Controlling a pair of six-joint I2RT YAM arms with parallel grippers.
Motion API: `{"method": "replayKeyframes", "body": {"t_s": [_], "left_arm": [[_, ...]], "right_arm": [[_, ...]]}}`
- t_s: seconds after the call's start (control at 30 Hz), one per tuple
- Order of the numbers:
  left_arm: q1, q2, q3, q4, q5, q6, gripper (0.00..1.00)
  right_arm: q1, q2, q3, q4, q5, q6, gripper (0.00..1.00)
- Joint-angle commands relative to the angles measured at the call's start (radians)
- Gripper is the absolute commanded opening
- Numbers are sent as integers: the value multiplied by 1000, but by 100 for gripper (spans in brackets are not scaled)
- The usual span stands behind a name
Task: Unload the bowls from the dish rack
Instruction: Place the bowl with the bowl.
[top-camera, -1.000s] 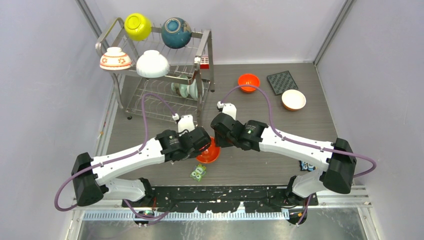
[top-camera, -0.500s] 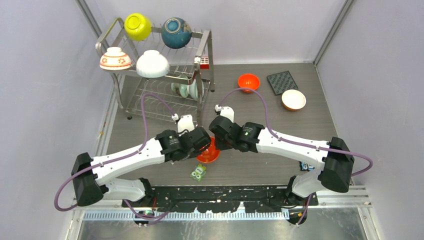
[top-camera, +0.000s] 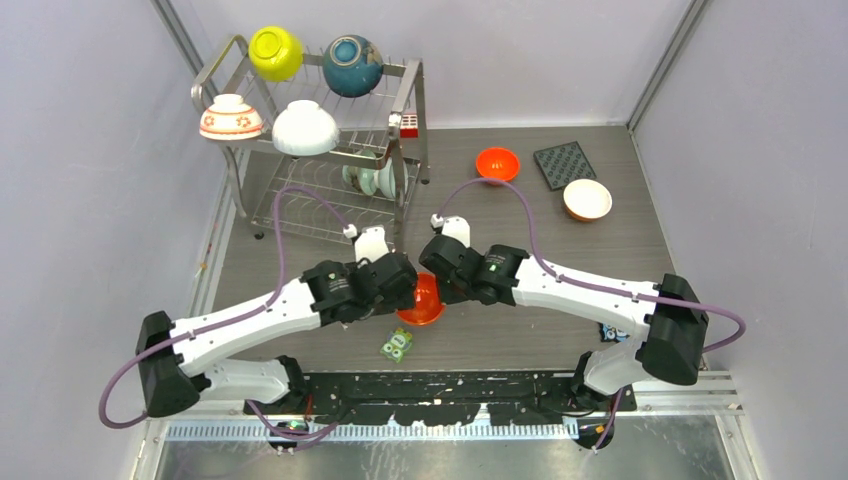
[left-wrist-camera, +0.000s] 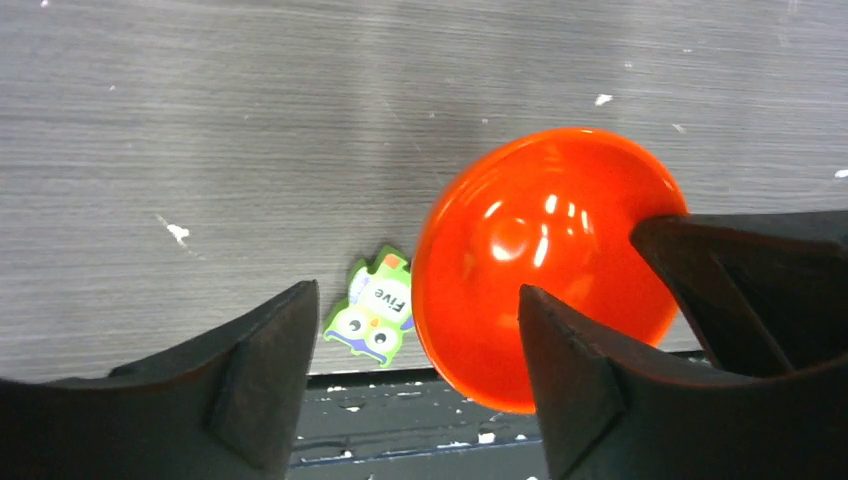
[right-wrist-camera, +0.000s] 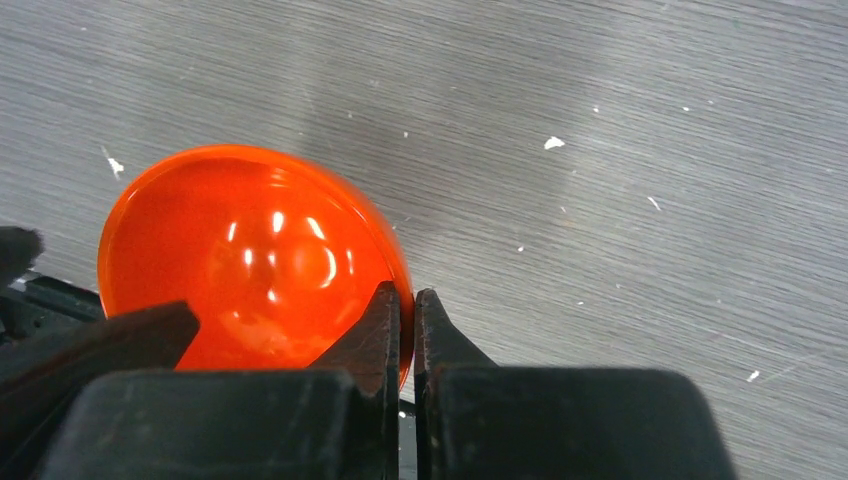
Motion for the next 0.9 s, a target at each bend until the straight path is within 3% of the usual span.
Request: {"method": "replayKeyframes", "body": {"t_s": [0.0,0.07,0.33,0.5,0.63,0.87], "left_arm": [[-1,-80,8,87,20,77,83],[-2,-106,6,108,31,113,98],[-1,-239,8,161,23,288,100],[-1,-406,-90,145,-102,358,100],[-2,-503,-175,106,-204,384,100],[-1,-587,-305,113,-280,321,100]], "right_arm": [[-2,-47,58,-46,57,12,1],[-2,-50,68,-83,81,1,1],[-31,-56,128,-208,255,-54,1],[-215,-120,230,-285,247,-164,1],[-432,-111,342,-299,198,-258,1],[-734,-26,403,-135,160,-178,1]]}}
